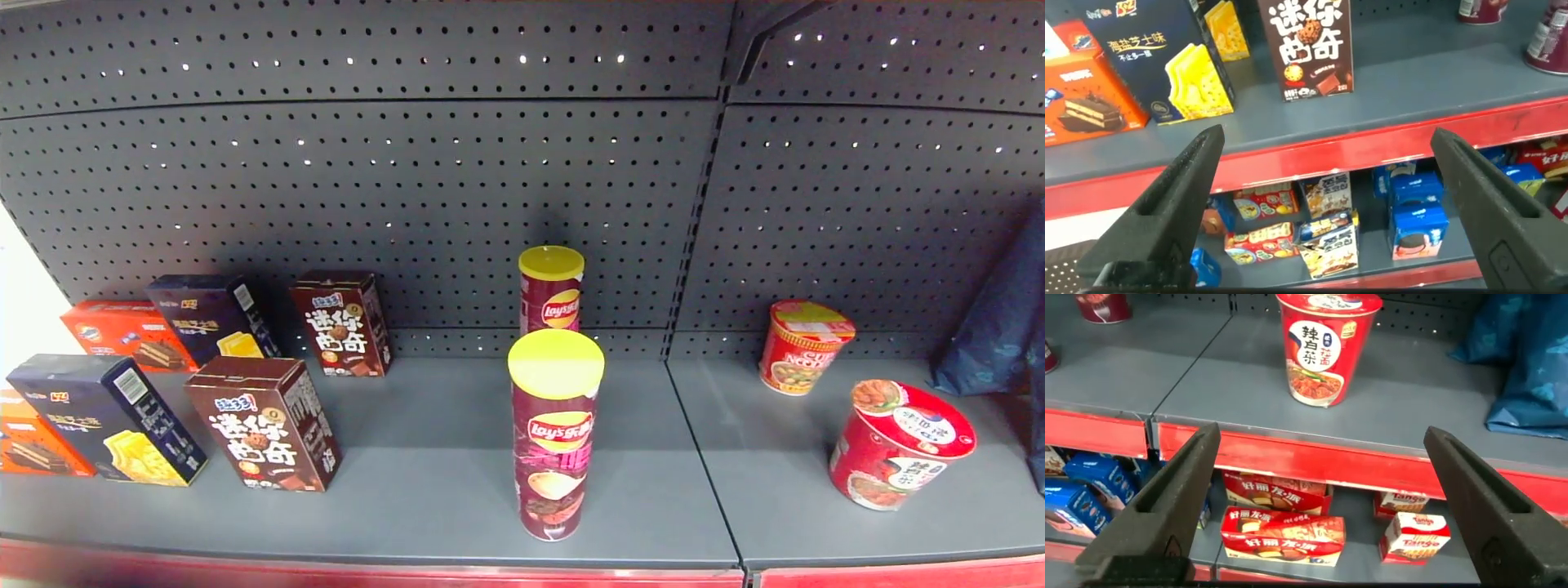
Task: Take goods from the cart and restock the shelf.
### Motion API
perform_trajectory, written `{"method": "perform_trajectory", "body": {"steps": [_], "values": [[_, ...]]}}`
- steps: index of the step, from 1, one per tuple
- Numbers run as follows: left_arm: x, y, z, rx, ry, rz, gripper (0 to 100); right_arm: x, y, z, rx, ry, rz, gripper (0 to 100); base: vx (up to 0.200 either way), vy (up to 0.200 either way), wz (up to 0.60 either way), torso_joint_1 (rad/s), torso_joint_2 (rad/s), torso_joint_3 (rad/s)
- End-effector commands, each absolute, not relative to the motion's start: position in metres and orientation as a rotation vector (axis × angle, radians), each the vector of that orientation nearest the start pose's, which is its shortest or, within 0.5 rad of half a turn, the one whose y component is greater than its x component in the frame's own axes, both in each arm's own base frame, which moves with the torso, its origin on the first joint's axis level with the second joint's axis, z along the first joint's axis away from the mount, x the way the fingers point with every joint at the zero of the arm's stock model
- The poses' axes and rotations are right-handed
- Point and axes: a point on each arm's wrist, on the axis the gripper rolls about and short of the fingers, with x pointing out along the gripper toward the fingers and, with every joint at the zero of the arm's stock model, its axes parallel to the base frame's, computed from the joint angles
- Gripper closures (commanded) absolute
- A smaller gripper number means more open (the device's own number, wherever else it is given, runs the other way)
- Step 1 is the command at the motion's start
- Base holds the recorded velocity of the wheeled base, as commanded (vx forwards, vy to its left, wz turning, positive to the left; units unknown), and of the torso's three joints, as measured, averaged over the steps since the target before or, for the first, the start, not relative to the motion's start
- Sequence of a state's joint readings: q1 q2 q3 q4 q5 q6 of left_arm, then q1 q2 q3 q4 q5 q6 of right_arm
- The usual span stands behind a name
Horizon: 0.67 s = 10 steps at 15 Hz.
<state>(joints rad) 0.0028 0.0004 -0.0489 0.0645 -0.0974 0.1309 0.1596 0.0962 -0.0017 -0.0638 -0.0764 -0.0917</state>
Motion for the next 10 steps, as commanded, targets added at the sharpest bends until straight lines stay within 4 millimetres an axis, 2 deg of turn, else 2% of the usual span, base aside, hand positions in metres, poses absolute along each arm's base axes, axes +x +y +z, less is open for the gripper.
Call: {"method": "perform_trajectory", "body": {"steps": [1,3,5,10], "values": [[-0.0268,-0.0023,0.0824,0.131,0.009,-0.094,0,-0.0145,-0.0041,0.0844,-0.096,0.028,0.083,0,0.000,0.000,0.00,0.000,0.00,0.000],[-0.0268,-0.0023,0.0824,0.139,0.009,-0.096,0,-0.0145,-0.0041,0.0844,-0.096,0.028,0.083,0,0.000,0.000,0.00,0.000,0.00,0.000],[-0.0268,-0.0023,0.0824,0.145,0.008,-0.095,0,-0.0145,-0.0041,0.0844,-0.096,0.028,0.084,0,0.000,0.200,0.00,0.002,0.00,0.000],[-0.0268,-0.0023,0.0824,0.142,0.009,-0.095,0,-0.0145,-0.0041,0.0844,-0.096,0.028,0.083,0,0.000,0.000,0.00,0.000,0.00,0.000]]}}
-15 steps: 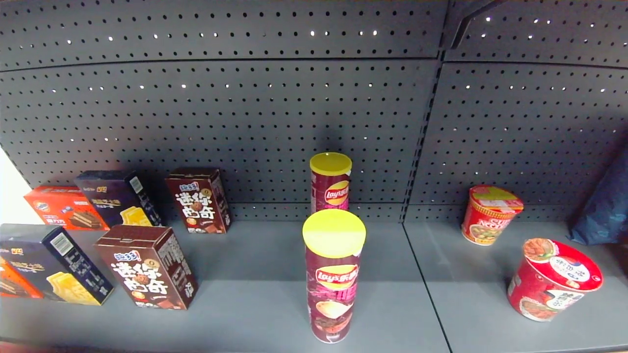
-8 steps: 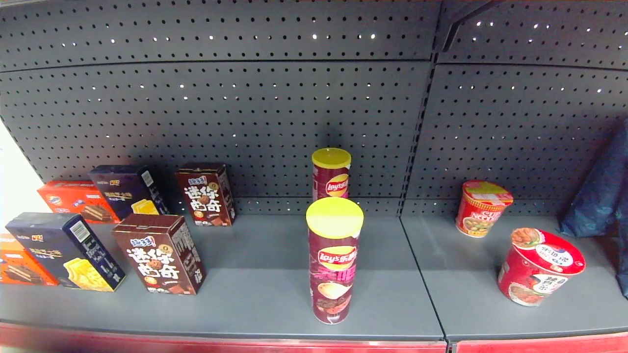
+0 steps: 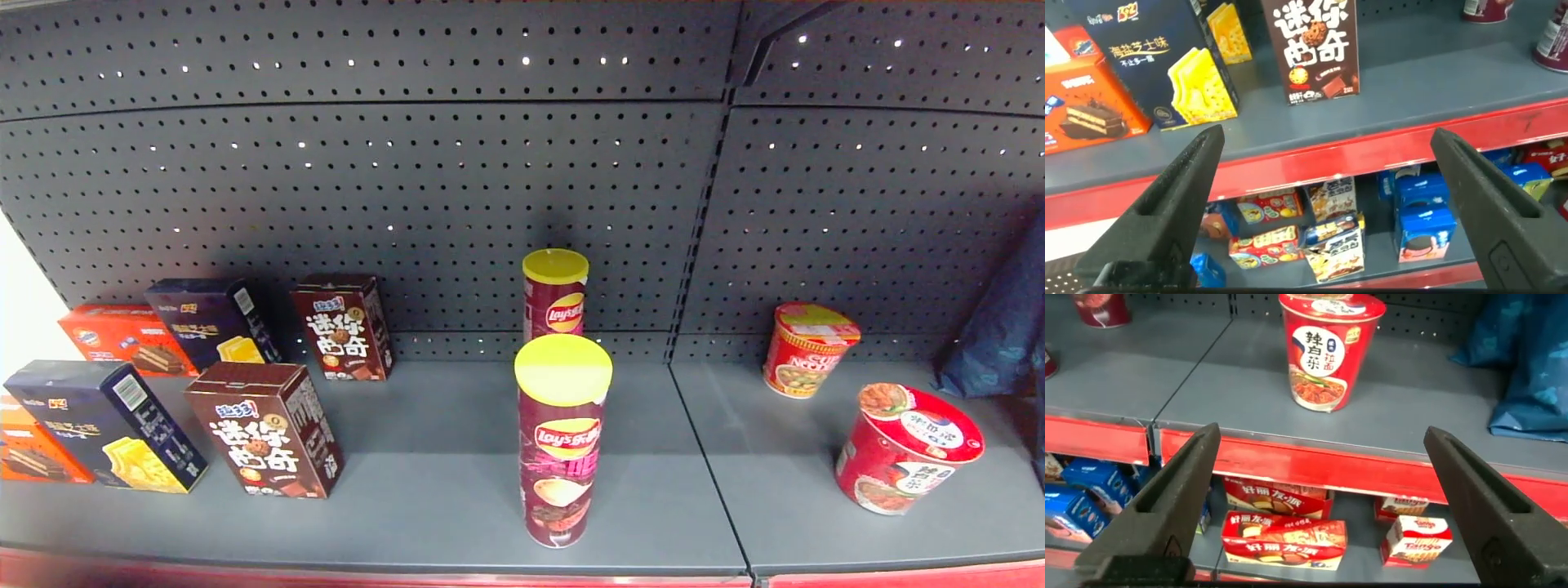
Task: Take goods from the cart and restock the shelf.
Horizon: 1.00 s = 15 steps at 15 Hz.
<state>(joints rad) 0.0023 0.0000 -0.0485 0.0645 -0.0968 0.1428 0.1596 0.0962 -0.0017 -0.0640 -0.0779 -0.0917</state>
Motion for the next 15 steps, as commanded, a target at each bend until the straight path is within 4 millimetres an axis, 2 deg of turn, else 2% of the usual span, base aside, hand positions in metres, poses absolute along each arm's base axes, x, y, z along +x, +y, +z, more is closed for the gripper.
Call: {"method": "perform_trajectory", "body": {"steps": [1,15], "values": [[-0.0268,-0.0023,0.0824,0.142,0.009,-0.095,0,-0.0145,-0.0041,0.0844,-0.096,0.028,0.083,0,0.000,0.000,0.00,0.000,0.00,0.000],[-0.0268,-0.0023,0.0824,0.114,0.010,-0.094,0,-0.0146,-0.0040,0.0848,-0.091,0.027,0.087,0,0.000,0.000,0.00,0.000,0.00,0.000]]}}
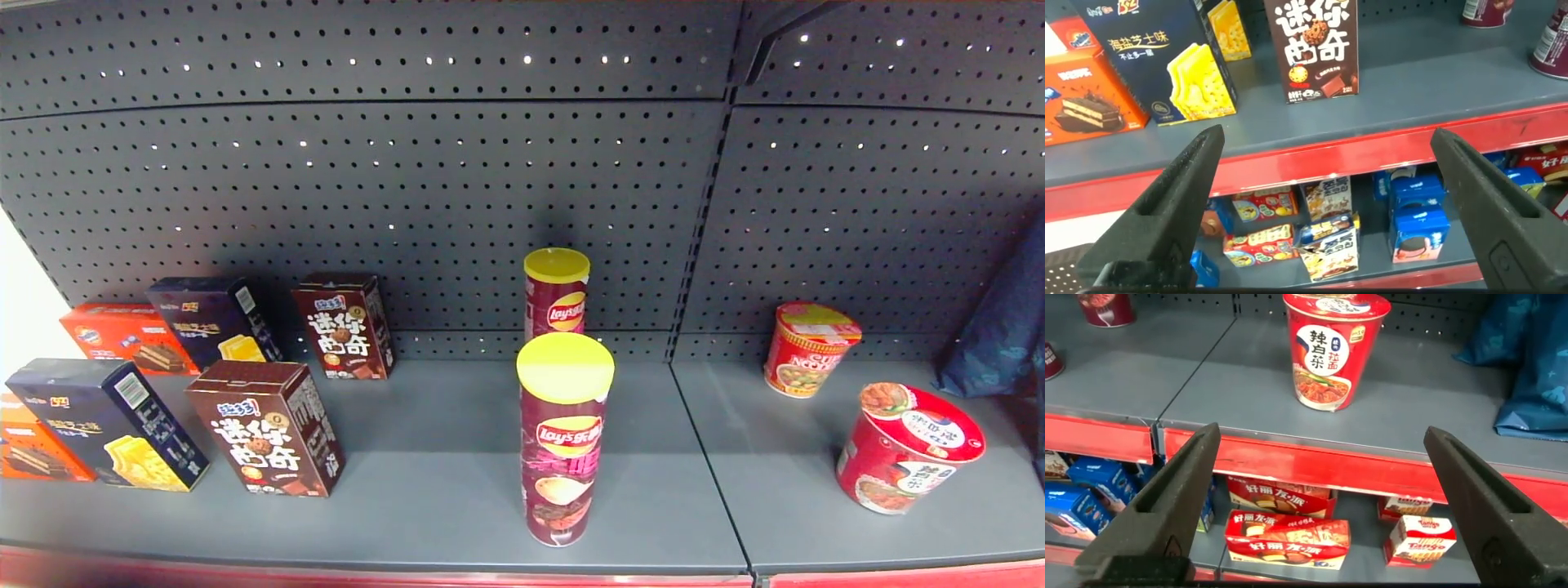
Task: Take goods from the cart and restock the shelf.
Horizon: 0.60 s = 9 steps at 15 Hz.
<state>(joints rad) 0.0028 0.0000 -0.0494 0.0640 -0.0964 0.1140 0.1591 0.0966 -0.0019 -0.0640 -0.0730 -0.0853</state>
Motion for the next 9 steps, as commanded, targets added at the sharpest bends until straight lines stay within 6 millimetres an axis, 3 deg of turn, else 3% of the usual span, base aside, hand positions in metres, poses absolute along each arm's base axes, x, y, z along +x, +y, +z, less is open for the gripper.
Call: {"method": "perform_trajectory", "body": {"steps": [1,9], "values": [[-0.0268,-0.0023,0.0824,0.113,0.010,-0.094,0,-0.0145,-0.0041,0.0845,-0.089,0.027,0.084,0,0.000,0.000,0.00,0.000,0.00,0.000],[-0.0268,-0.0023,0.0824,0.114,0.010,-0.094,0,-0.0147,-0.0037,0.0847,-0.065,0.029,0.102,0,0.000,0.000,0.00,0.000,0.00,0.000]]}}
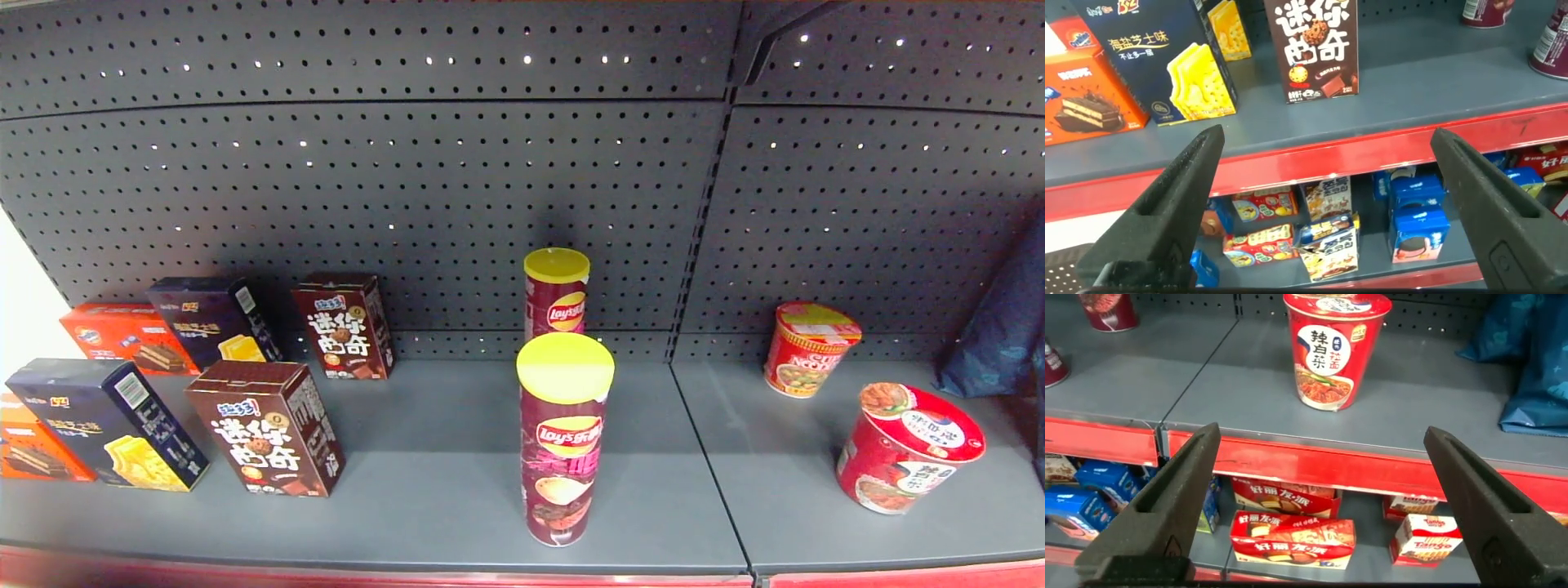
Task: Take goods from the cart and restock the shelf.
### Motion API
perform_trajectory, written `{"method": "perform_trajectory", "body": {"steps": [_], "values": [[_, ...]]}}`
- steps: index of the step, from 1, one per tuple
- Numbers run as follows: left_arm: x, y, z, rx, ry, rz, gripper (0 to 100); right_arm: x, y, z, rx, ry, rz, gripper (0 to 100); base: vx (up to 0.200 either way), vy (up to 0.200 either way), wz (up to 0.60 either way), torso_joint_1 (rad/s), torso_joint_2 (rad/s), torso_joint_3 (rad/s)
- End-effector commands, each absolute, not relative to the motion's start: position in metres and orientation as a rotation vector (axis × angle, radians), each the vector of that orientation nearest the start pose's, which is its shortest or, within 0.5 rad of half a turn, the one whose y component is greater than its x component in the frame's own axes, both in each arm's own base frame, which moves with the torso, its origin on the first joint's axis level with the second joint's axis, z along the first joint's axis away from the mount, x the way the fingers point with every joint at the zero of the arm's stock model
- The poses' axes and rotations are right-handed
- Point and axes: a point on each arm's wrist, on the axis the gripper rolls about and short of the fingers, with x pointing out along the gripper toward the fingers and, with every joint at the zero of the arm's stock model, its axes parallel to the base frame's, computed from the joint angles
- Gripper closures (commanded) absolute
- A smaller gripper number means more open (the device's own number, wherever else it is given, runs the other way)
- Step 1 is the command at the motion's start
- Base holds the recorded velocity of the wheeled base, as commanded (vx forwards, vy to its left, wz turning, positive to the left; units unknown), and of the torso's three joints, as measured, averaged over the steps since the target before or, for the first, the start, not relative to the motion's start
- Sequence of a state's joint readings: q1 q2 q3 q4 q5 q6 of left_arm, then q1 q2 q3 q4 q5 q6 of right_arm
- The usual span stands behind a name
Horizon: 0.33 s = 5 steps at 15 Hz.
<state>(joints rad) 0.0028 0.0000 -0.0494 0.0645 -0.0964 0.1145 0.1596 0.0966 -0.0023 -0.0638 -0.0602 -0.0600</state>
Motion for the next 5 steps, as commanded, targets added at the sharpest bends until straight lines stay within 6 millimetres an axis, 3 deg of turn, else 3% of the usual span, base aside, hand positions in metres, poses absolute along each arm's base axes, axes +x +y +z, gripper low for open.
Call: {"method": "perform_trajectory", "body": {"steps": [1,5], "values": [[-0.0268,-0.0023,0.0824,0.114,0.010,-0.094,0,-0.0147,-0.0033,0.0848,-0.063,0.027,0.119,0,0.000,0.000,0.00,0.000,0.00,0.000],[-0.0268,-0.0022,0.0824,0.113,0.010,-0.093,0,-0.0149,-0.0023,0.0843,-0.067,0.030,0.167,0,0.000,0.000,0.00,0.000,0.00,0.000]]}}
